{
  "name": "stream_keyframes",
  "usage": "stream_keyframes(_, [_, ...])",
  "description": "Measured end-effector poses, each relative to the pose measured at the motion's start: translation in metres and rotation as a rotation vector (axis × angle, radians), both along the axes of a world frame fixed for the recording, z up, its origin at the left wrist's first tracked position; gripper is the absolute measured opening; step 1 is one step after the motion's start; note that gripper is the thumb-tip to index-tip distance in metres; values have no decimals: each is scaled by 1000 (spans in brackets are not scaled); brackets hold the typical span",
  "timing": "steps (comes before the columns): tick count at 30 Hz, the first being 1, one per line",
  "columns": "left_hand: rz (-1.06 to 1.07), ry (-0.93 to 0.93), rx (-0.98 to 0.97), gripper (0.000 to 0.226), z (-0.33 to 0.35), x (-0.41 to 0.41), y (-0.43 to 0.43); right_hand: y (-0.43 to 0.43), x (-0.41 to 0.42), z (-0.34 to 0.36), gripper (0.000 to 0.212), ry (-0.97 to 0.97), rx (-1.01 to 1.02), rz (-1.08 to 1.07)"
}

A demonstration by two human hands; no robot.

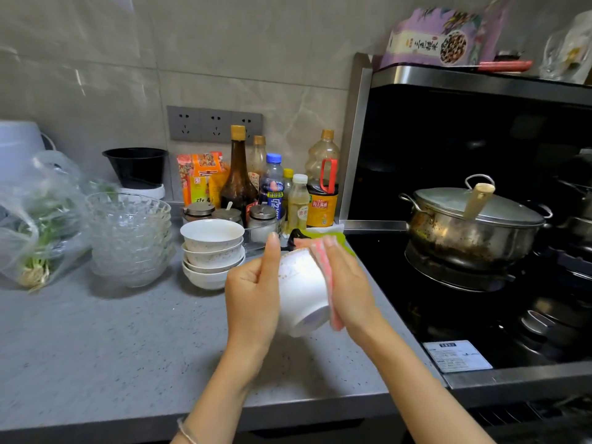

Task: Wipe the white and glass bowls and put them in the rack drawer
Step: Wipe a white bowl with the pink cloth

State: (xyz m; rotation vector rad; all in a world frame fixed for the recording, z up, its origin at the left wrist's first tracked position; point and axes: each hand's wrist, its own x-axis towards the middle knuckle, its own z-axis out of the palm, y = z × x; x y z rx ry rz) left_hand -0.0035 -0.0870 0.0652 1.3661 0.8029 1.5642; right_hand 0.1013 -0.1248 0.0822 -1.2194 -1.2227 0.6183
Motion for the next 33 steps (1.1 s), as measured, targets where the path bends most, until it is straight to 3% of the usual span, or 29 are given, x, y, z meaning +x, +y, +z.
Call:
stream_keyframes(3, [-150,-117,-97,63,3,-6,-1,-10,3,5,31,147,-70,8])
stream_keyframes(5, [-214,-140,-157,44,1,-7,0,-13,2,7,59,121,-52,-33])
stream_keyframes(7, [-249,-101,-176,46,1,-9,1,-14,3,8,78,40,-59,-58])
stream_keyframes(12, [-201,337,105,68,9,-18,4,-16,14,8,66,-123,-60,-100])
stream_keyframes(17, [-138,554,320,78,11,-9,6,-12,6,2,59,-191,-13,-82])
stream_keyframes(21, [-102,375,215,74,6,-9,1,-11,3,-3,61,-58,42,-103])
stream_keyframes(24, [-22,203,74,79,8,-8,0,-10,-1,-5,44,-8,-19,-5])
stream_keyframes(27, [119,252,131,85,7,-5,2,-10,-12,-11,45,-326,79,-29])
stream_keyframes(30, [175,251,155,75,-1,-1,-1,-5,-21,-19,48,-709,228,-176])
stream_keyframes(31, [167,234,155,72,-3,0,-3,-4,-22,-19,49,-742,255,-190])
stream_keyframes(33, [163,171,137,70,-5,1,-7,0,-14,-20,44,-604,263,-133])
